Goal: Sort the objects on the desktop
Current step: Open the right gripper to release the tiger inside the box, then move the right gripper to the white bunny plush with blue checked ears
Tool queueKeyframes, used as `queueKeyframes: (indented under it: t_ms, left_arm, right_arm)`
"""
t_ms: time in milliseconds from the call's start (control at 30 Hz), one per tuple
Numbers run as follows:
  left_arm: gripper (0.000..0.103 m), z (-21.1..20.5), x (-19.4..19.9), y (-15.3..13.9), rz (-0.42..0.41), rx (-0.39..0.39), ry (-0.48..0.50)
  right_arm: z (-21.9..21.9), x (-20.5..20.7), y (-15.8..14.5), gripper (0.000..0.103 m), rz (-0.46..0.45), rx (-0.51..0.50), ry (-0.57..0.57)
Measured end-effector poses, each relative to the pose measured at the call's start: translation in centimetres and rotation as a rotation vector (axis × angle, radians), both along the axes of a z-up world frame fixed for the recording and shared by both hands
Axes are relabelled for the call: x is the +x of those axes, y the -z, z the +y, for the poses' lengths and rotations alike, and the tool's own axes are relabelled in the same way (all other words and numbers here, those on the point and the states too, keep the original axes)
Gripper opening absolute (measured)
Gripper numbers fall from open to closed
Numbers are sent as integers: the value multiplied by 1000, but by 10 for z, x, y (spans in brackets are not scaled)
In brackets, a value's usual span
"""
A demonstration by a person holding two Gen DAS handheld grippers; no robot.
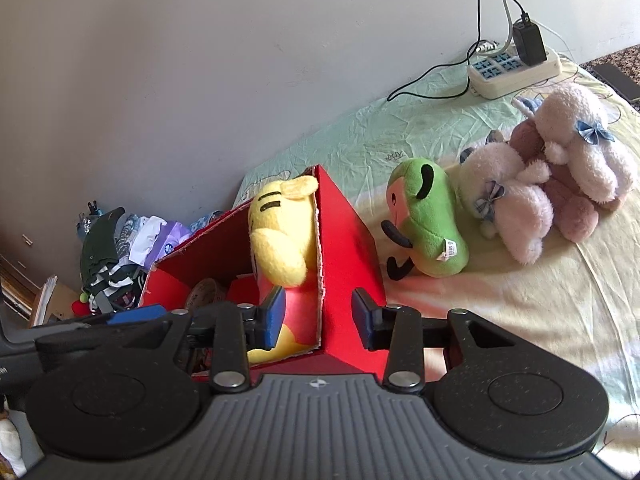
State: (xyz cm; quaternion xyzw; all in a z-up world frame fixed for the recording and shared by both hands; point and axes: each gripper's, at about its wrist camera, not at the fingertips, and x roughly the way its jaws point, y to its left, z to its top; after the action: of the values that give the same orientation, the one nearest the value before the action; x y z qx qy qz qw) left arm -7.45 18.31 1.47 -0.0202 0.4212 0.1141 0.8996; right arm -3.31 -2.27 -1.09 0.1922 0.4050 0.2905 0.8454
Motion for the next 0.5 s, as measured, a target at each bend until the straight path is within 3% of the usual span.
queueKeyframes:
  t_ms: [300,500]
  left_arm:
    - [93,-29,0,-11,11,60,-116]
    - [93,-68,4,-17,21,87,-142]
  right_arm:
    - [-26,10,6,40,24,9,-97]
    - [-63,18,12,40,41,-1,-118]
